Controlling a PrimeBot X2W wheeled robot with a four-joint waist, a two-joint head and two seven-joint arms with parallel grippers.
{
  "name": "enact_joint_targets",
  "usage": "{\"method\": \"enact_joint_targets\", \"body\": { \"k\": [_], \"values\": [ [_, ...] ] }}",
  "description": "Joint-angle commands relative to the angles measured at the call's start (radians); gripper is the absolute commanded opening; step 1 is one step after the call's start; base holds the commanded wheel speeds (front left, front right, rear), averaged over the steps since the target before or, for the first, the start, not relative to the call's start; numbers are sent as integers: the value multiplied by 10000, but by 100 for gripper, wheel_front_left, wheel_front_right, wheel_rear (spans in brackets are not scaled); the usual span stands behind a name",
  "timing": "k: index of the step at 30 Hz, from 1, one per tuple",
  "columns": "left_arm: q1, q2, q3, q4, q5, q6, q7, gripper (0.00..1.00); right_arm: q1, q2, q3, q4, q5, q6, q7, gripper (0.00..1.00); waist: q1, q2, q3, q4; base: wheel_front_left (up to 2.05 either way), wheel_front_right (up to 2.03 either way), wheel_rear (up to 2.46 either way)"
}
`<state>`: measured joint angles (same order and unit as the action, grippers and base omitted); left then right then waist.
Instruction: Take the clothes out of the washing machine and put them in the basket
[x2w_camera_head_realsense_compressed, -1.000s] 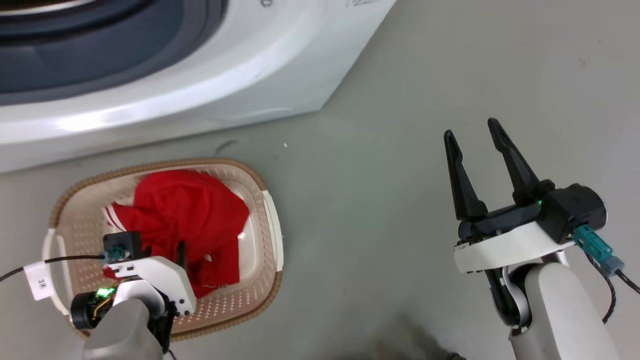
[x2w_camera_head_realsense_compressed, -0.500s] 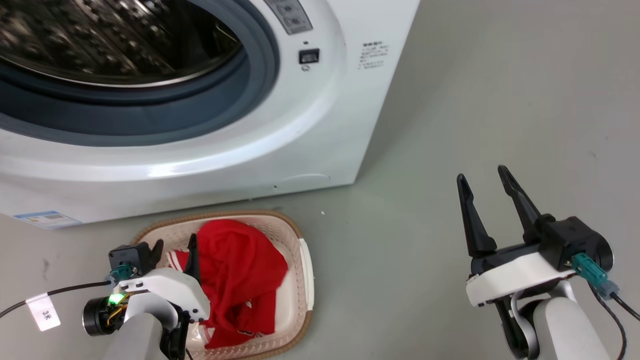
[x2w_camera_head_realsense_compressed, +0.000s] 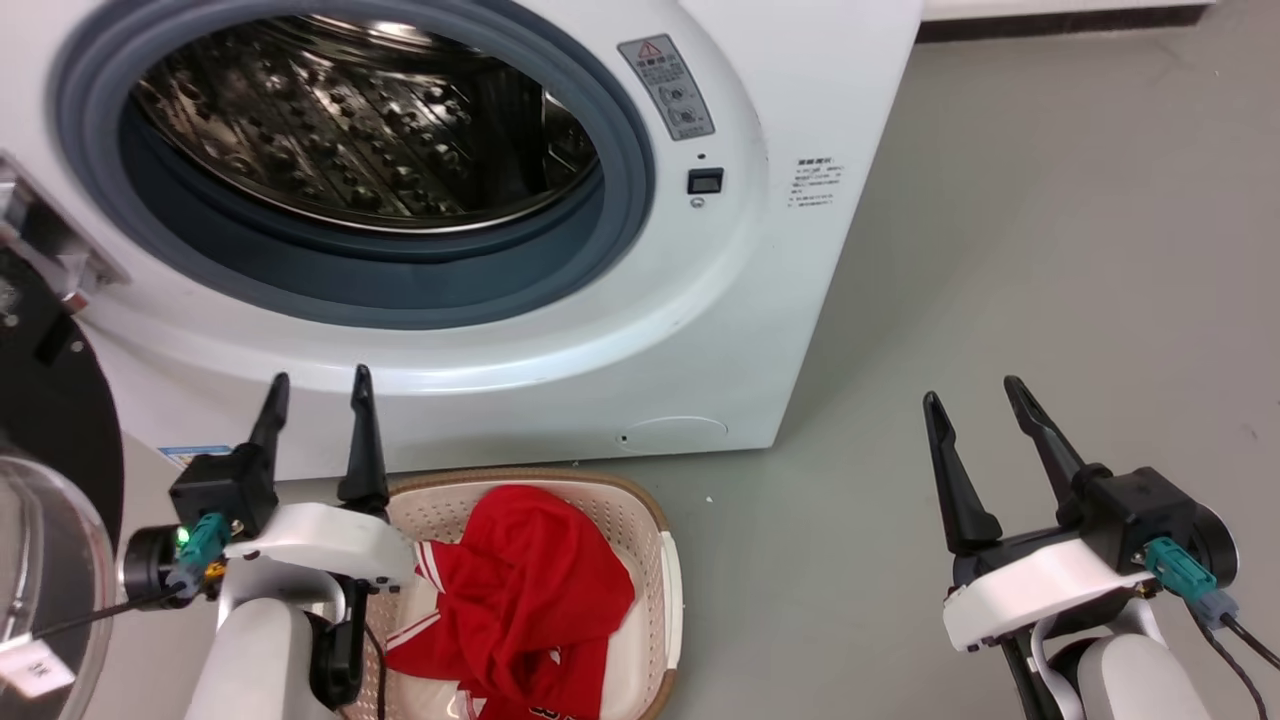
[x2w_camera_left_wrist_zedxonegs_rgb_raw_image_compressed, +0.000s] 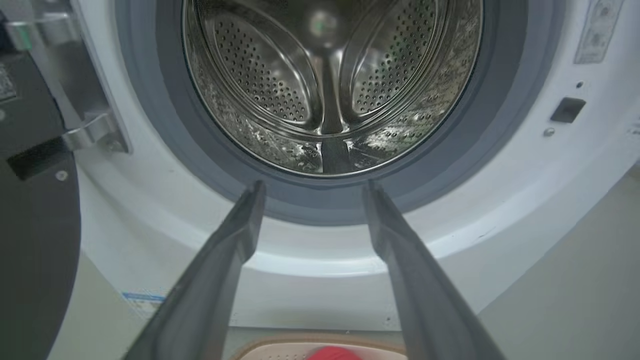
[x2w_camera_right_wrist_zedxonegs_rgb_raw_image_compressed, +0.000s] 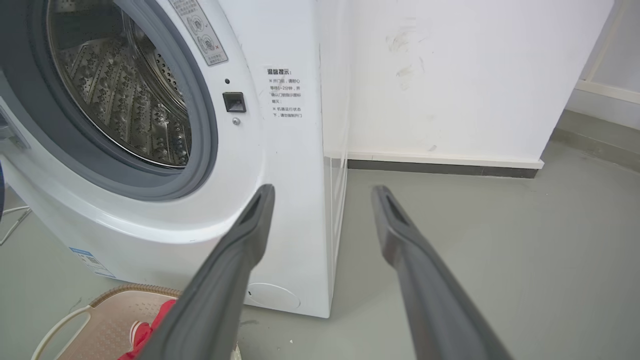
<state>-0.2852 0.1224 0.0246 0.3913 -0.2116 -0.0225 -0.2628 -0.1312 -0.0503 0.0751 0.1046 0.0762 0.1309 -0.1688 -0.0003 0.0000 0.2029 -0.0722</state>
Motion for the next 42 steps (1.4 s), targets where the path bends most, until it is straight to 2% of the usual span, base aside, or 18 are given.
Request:
{"method": "enact_joint_targets", "body": {
  "k": [1,7,14,23,42],
  "values": [
    [238,-27,99,-612,222,44,-27,100,187,1,-61,-58,-81,-5,67,100,3,0,-238,170,0,0,0],
    [818,29,112,-2106,914,2,-27,100,417,1,-157,-152,-138,-3,179,100,3,0,-631,288,0,0,0],
    [1888,164,-25,-2864,1360,96,-27,100,801,2,-279,-158,-161,-3,279,100,3,0,-1207,295,0,0,0],
    [2992,85,-197,-3029,1307,187,104,100,1385,1,-375,-240,-182,-3,417,100,3,0,-1904,328,0,0,0],
    [2879,243,-264,-3129,1125,293,487,100,1524,1,-259,-543,-155,-3,585,100,3,0,-1981,310,0,0,0]
  ]
}}
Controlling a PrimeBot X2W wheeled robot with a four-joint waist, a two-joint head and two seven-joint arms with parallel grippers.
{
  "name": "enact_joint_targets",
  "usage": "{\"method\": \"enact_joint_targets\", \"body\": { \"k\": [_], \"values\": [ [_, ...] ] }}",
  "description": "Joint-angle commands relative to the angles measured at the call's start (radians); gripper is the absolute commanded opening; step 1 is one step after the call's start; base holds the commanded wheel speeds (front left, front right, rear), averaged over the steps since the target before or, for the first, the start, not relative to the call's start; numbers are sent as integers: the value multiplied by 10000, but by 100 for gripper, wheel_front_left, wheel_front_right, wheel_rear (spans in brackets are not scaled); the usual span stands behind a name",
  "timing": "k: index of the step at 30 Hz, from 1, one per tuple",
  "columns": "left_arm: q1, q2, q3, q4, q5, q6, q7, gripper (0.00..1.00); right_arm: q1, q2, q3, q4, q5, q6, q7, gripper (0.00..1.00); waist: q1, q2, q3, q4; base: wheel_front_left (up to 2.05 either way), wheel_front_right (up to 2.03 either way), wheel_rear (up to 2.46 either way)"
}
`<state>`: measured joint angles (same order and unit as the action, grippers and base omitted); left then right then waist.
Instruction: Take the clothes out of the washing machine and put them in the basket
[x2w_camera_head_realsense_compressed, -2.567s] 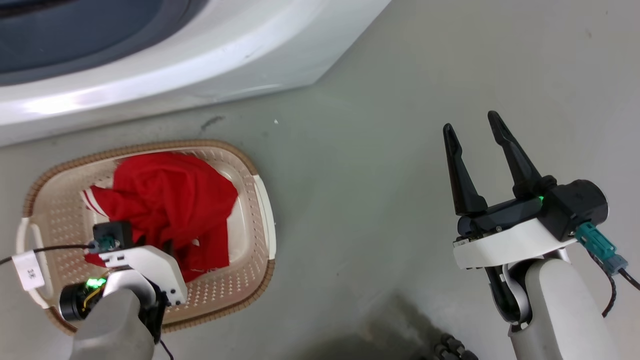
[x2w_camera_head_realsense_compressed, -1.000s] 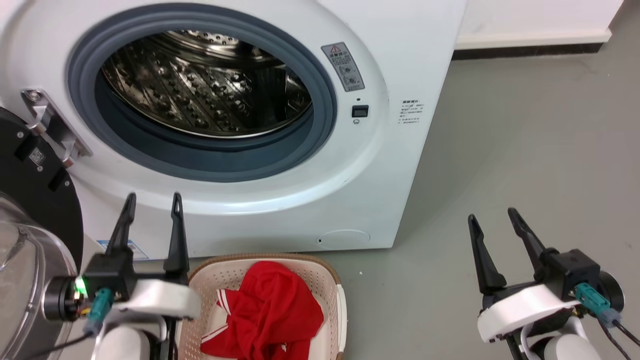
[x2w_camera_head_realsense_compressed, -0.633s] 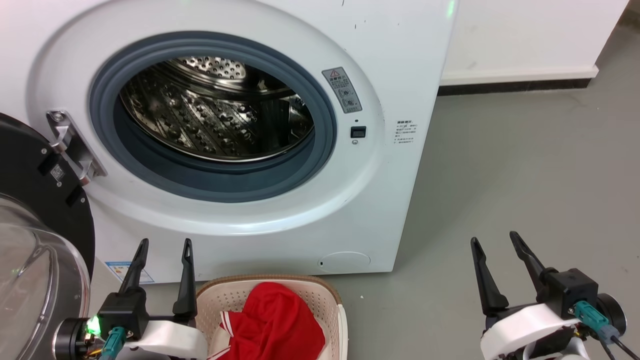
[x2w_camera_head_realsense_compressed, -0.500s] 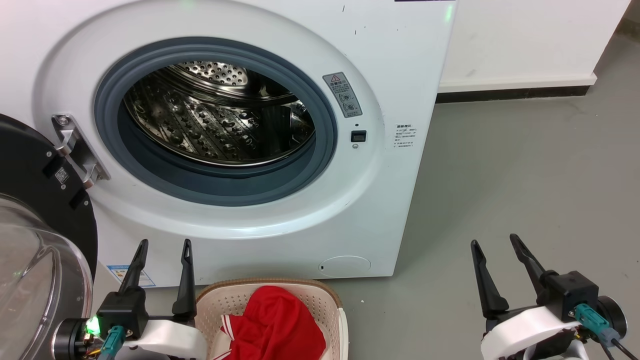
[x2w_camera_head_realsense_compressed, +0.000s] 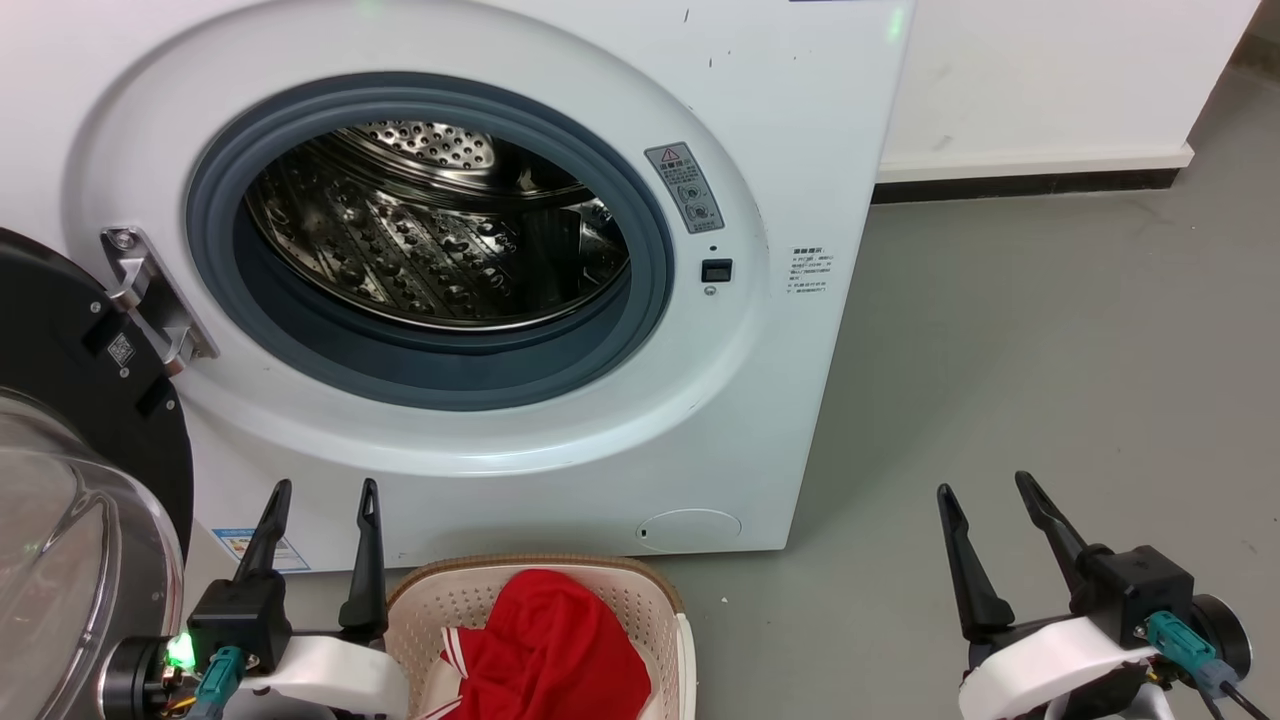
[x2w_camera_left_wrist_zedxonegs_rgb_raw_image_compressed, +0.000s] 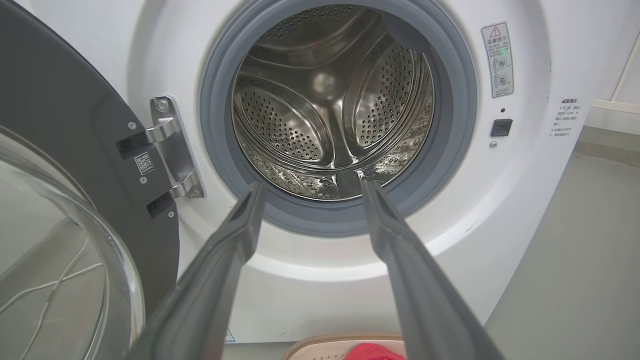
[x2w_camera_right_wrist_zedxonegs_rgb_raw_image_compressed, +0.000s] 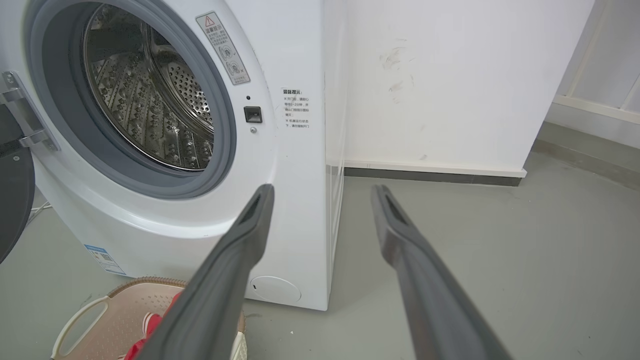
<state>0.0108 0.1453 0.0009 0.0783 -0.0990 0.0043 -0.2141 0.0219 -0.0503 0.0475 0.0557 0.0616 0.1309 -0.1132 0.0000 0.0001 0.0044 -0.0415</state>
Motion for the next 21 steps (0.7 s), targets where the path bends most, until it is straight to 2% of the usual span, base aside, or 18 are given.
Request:
{"method": "enact_joint_targets", "body": {
  "k": [1,12,13,16,21],
  "values": [
    [-81,17,-29,12,-20,30,-1,100,-22,1,21,-48,-2,-3,27,100,0,-1,9,7,0,0,0],
    [-185,66,-116,52,-166,35,20,100,-69,1,86,20,57,-3,-45,100,0,-1,36,86,0,0,0],
    [-95,40,-107,56,-117,40,4,0,-12,0,81,25,50,0,-6,0,0,-1,38,88,0,0,0],
    [-137,-14,-22,292,-315,14,98,0,100,2,131,117,274,2,-31,0,0,-1,39,92,0,0,0],
    [-281,-80,133,461,-1379,-83,412,0,11,-70,66,200,1510,2,75,0,0,-1,37,107,0,0,0]
  ]
}}
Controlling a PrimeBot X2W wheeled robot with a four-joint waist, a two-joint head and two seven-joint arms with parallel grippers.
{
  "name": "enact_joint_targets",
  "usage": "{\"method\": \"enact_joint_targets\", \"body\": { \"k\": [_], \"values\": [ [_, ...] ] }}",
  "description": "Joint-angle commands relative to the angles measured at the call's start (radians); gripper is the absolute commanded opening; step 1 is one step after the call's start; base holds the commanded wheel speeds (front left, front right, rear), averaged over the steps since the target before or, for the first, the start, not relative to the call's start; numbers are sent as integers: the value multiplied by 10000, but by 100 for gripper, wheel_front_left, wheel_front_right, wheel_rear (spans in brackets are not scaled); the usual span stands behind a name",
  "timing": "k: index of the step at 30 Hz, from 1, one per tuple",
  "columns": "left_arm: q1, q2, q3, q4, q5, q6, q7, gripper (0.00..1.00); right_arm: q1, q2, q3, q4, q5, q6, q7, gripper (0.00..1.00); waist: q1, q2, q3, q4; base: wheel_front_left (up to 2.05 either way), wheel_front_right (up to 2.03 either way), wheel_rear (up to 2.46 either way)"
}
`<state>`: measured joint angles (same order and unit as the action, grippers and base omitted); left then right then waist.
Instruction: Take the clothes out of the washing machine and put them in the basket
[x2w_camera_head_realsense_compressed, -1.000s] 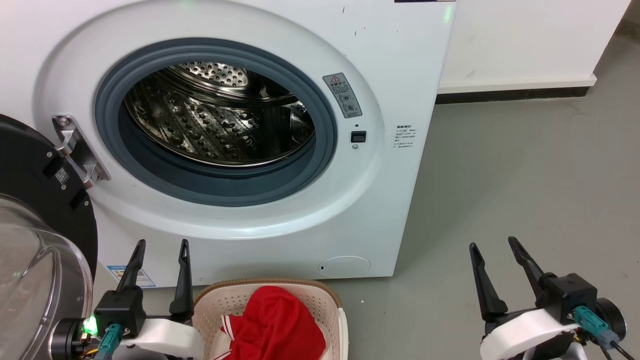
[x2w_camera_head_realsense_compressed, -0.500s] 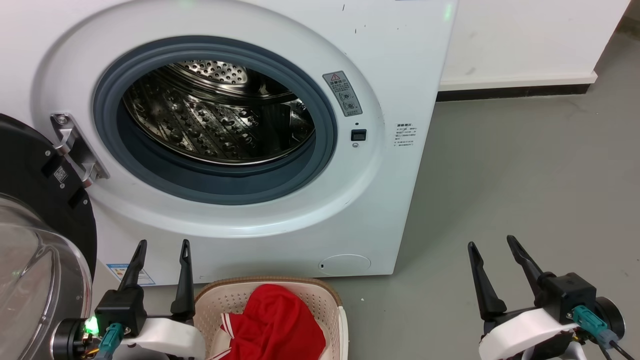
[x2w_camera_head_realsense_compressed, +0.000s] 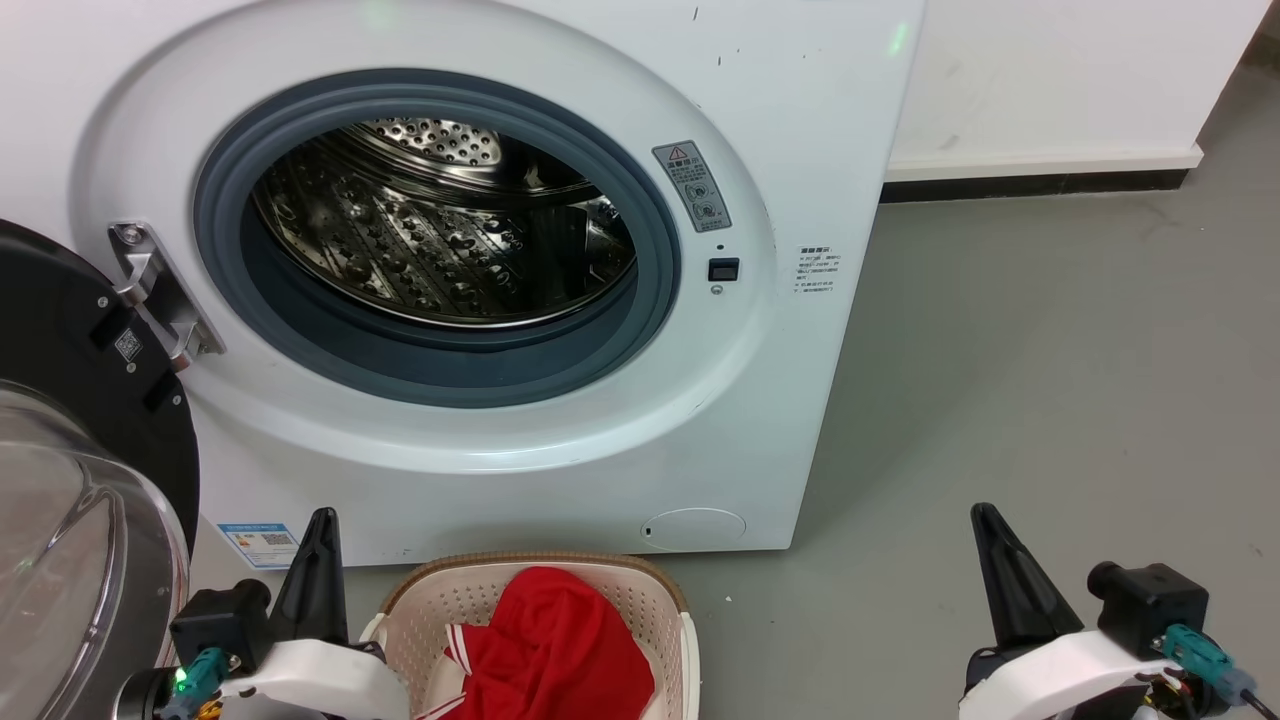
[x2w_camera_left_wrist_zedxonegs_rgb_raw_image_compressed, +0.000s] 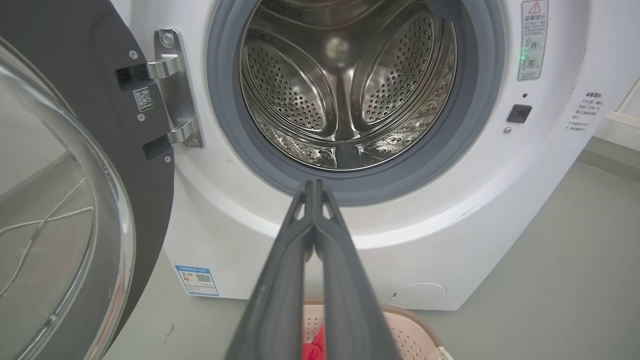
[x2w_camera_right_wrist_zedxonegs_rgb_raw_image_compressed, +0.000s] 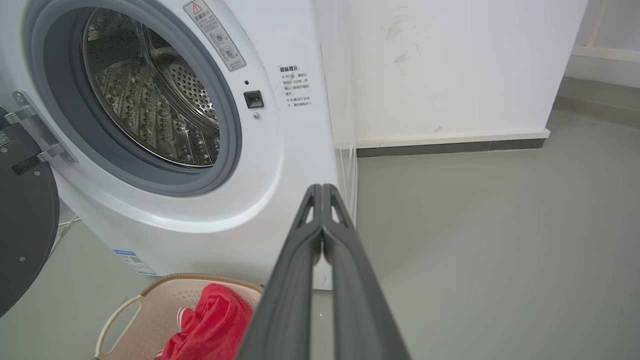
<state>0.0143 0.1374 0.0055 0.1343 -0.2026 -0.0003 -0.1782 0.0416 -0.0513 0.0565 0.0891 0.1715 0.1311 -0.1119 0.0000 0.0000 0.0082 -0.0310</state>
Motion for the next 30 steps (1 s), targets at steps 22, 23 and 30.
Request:
{"method": "enact_joint_targets", "body": {
  "k": [22,23,30],
  "values": [
    [-528,-248,291,142,-4291,-403,793,0,-631,-281,-212,381,4668,-1,458,0,0,0,-10,58,0,0,0],
    [-541,-259,303,157,-4448,-417,828,0,-643,-286,-222,398,4831,-1,478,0,0,0,-10,61,0,0,0],
    [-620,-326,389,256,-5488,-518,1059,0,-755,-319,-297,514,5939,-1,600,0,0,0,-13,79,0,0,0]
  ]
}}
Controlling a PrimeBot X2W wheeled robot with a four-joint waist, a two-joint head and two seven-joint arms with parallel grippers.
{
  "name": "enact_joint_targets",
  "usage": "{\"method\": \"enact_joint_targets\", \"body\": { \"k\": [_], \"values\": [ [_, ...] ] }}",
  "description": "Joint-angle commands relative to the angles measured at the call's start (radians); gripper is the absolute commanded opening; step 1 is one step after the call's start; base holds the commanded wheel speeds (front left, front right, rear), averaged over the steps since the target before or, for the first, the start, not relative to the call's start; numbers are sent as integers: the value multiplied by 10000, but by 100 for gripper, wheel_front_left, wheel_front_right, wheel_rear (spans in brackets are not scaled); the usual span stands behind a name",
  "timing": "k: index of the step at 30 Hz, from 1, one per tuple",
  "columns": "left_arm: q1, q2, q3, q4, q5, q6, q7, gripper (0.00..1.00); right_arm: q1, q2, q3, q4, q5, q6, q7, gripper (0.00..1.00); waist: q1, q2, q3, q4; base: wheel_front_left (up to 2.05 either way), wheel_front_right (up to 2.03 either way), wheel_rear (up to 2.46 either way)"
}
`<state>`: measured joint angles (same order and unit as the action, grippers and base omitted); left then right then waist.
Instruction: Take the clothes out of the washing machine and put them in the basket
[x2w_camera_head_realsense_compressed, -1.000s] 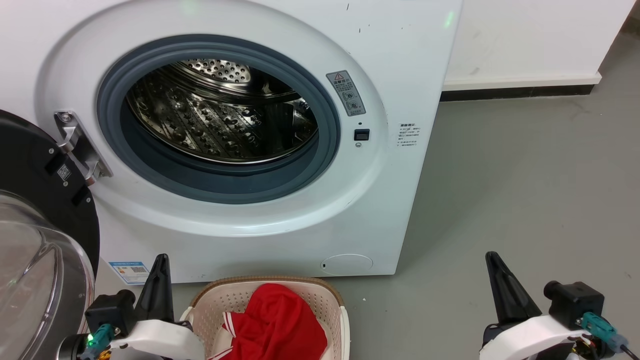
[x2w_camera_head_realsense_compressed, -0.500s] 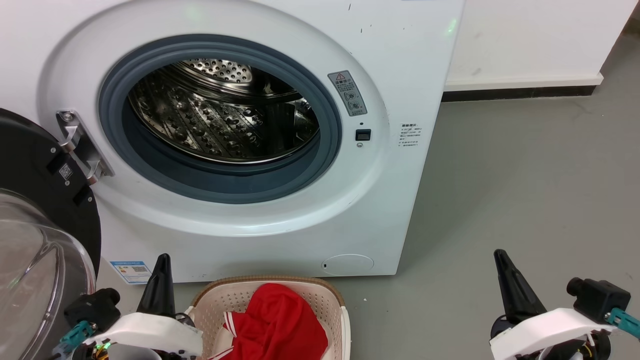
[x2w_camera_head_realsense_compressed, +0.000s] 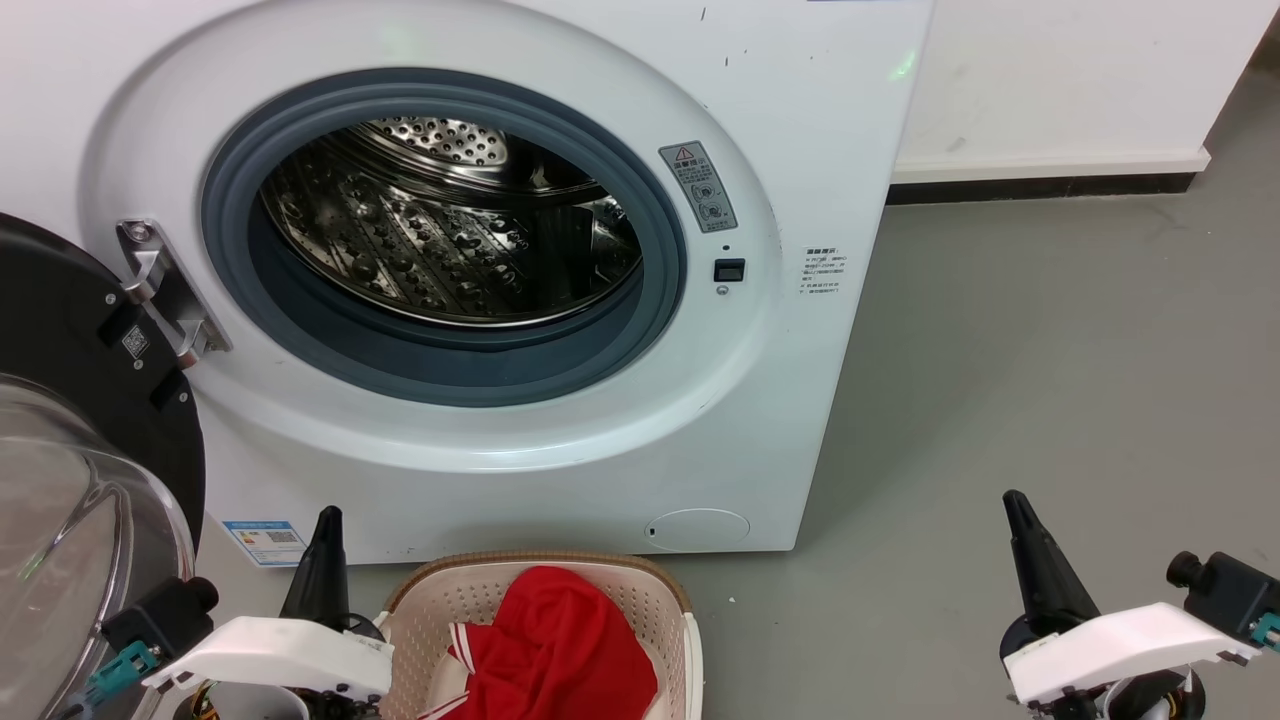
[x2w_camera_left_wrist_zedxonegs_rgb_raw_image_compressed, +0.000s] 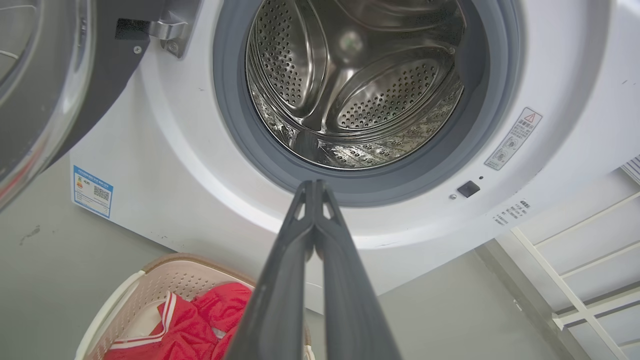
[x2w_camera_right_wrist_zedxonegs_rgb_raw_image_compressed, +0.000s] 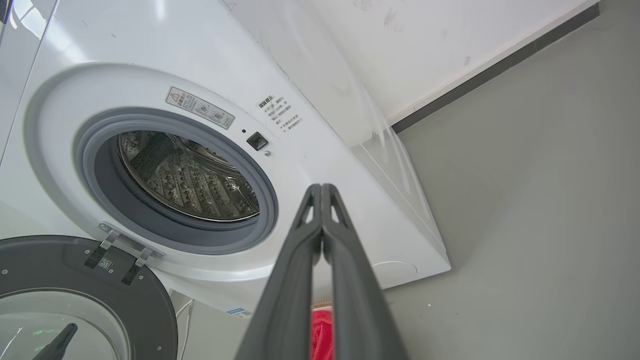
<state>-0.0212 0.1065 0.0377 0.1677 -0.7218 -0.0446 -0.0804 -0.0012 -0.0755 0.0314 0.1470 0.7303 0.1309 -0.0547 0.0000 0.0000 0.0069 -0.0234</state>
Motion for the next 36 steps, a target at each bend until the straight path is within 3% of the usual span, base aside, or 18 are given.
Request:
{"method": "enact_joint_targets", "body": {
  "k": [1,36],
  "values": [
    [-273,-25,79,-63,-439,-87,104,0,-342,-81,-57,-51,498,0,44,0,0,0,-1,6,0,0,0],
    [-604,-292,428,339,-4518,-479,1009,0,-717,-125,-464,423,4737,-1,623,0,0,0,-15,94,0,0,0]
  ]
}}
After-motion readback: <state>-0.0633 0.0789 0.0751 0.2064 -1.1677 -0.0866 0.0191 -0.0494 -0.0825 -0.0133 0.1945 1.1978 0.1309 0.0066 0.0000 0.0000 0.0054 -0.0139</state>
